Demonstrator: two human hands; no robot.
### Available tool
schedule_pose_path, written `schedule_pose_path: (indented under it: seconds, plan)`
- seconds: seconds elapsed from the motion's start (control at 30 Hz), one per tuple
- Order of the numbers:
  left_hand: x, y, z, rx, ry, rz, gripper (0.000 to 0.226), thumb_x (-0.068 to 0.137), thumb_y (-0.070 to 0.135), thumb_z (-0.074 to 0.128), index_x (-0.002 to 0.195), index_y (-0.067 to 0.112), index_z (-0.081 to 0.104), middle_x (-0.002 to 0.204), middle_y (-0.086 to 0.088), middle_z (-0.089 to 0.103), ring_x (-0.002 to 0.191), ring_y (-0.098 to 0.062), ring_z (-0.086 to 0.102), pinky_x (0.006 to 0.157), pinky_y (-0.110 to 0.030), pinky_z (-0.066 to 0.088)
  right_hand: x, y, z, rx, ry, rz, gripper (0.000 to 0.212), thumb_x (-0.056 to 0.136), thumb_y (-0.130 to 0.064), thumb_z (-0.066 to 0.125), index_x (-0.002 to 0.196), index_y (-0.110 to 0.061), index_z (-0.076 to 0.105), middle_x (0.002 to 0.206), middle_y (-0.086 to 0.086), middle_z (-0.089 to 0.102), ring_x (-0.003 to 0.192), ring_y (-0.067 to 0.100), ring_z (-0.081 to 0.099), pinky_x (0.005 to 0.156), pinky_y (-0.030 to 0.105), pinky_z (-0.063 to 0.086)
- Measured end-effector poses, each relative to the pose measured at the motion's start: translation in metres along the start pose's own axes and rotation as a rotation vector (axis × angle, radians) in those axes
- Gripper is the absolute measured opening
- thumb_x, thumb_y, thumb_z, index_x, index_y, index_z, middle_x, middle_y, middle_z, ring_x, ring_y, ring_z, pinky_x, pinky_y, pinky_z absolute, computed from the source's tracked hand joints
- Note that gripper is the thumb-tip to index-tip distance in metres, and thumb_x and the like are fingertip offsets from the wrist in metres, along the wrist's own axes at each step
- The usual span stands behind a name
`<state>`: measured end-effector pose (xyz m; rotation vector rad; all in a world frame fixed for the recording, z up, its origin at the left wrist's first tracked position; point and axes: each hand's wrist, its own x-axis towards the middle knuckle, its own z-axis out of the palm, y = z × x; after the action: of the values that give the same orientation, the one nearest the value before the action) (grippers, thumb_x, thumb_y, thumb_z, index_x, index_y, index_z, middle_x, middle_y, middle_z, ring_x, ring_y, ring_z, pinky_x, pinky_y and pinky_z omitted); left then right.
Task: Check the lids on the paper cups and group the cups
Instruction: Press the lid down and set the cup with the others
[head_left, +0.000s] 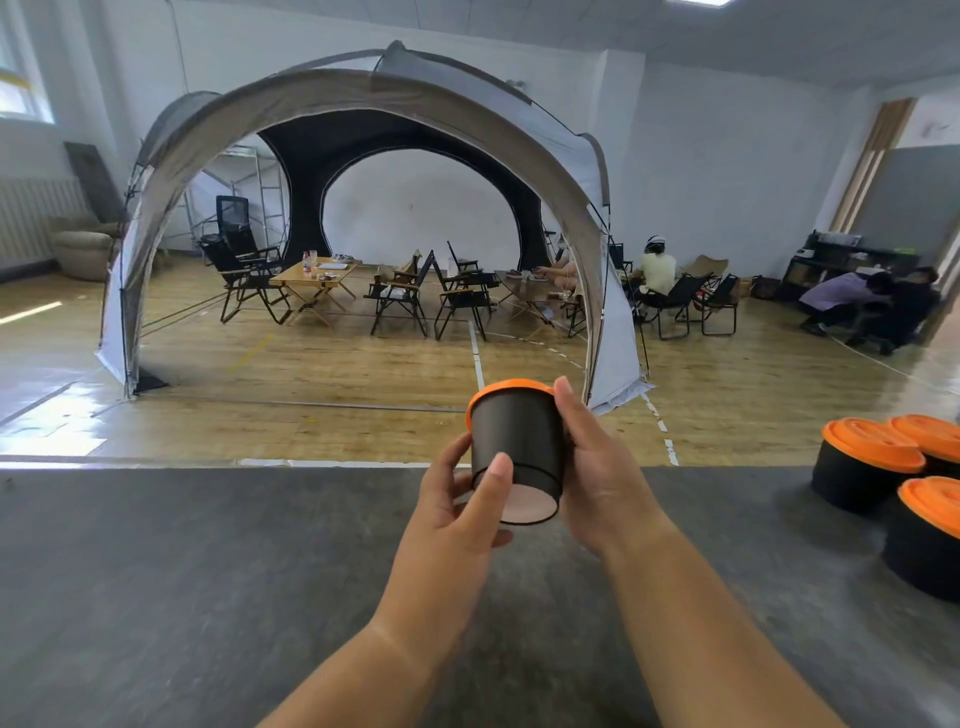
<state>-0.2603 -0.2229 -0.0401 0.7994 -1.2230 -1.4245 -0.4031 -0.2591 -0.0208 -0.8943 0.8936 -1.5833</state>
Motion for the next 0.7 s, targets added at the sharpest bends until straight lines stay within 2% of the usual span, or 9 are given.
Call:
schedule_pose_path:
  seconds: [0.1, 0.23, 0.37, 0.47, 0.53, 0.63, 0.7]
  plan:
    - [0.001, 0.001, 0.003, -0.266, -0.046, -0.116, 0.061, 0.079, 0.053, 0.059, 0.130, 0.021, 0.054, 0.120, -0.011, 0.065, 0.102, -0.020, 0.065, 0.083, -0.038, 0.054, -0.005, -0.001, -0.002, 0.132, -0.014, 0.051, 0.069, 0.087, -0.054, 0.055, 0.121, 0.006, 0.061, 0.119, 0.028, 0.065, 0.103, 0.039, 0.067, 0.085, 0.045, 0.057]
    - [-0.001, 0.006, 0.004, -0.510, -0.207, -0.265, 0.054, 0.086, 0.037, 0.054, 0.132, 0.008, 0.051, 0.123, -0.017, 0.066, 0.108, -0.027, 0.065, 0.091, -0.042, 0.054, -0.009, 0.007, -0.003, 0.244, -0.054, 0.169, 0.073, 0.087, -0.061, 0.047, 0.118, 0.004, 0.061, 0.103, 0.023, 0.067, 0.086, 0.032, 0.069, 0.075, 0.037, 0.059]
    - [0.001, 0.004, 0.004, -0.543, -0.202, -0.265, 0.054, 0.083, 0.032, 0.058, 0.130, 0.007, 0.052, 0.120, -0.019, 0.067, 0.100, -0.026, 0.068, 0.083, -0.042, 0.057, -0.009, 0.011, -0.002, 0.249, -0.051, 0.175, 0.071, 0.086, -0.060, 0.049, 0.117, 0.003, 0.061, 0.100, 0.023, 0.068, 0.086, 0.032, 0.069, 0.073, 0.037, 0.058]
    - [0.005, 0.001, 0.001, -0.511, -0.137, -0.236, 0.056, 0.081, 0.034, 0.060, 0.130, 0.007, 0.053, 0.113, -0.015, 0.069, 0.088, -0.020, 0.068, 0.074, -0.038, 0.056, -0.006, 0.009, -0.002, 0.194, 0.006, 0.059, 0.057, 0.093, -0.049, 0.050, 0.117, 0.001, 0.063, 0.112, 0.027, 0.066, 0.104, 0.039, 0.066, 0.090, 0.047, 0.054]
    - [0.007, 0.000, -0.001, -0.421, -0.063, -0.193, 0.061, 0.077, 0.038, 0.064, 0.130, 0.010, 0.053, 0.110, -0.012, 0.070, 0.087, -0.018, 0.067, 0.075, -0.037, 0.054, -0.003, 0.008, -0.001, 0.114, 0.052, -0.025, 0.063, 0.092, -0.052, 0.054, 0.123, 0.003, 0.060, 0.124, 0.029, 0.062, 0.118, 0.043, 0.058, 0.104, 0.057, 0.044]
    - [0.007, -0.003, -0.004, -0.049, 0.047, -0.074, 0.065, 0.063, 0.054, 0.068, 0.122, 0.028, 0.057, 0.108, 0.001, 0.072, 0.093, -0.010, 0.069, 0.081, -0.033, 0.053, 0.001, 0.009, 0.005, -0.046, 0.114, -0.065, 0.081, 0.073, -0.071, 0.065, 0.118, -0.002, 0.064, 0.117, 0.026, 0.066, 0.114, 0.041, 0.062, 0.100, 0.061, 0.045]
    - [0.005, -0.004, -0.003, 0.065, 0.069, -0.023, 0.063, 0.061, 0.060, 0.069, 0.117, 0.033, 0.055, 0.108, 0.006, 0.071, 0.093, -0.004, 0.068, 0.085, -0.030, 0.052, 0.000, 0.010, 0.005, -0.150, 0.127, -0.074, 0.078, 0.076, -0.070, 0.064, 0.113, -0.002, 0.064, 0.113, 0.027, 0.067, 0.108, 0.045, 0.064, 0.094, 0.065, 0.048]
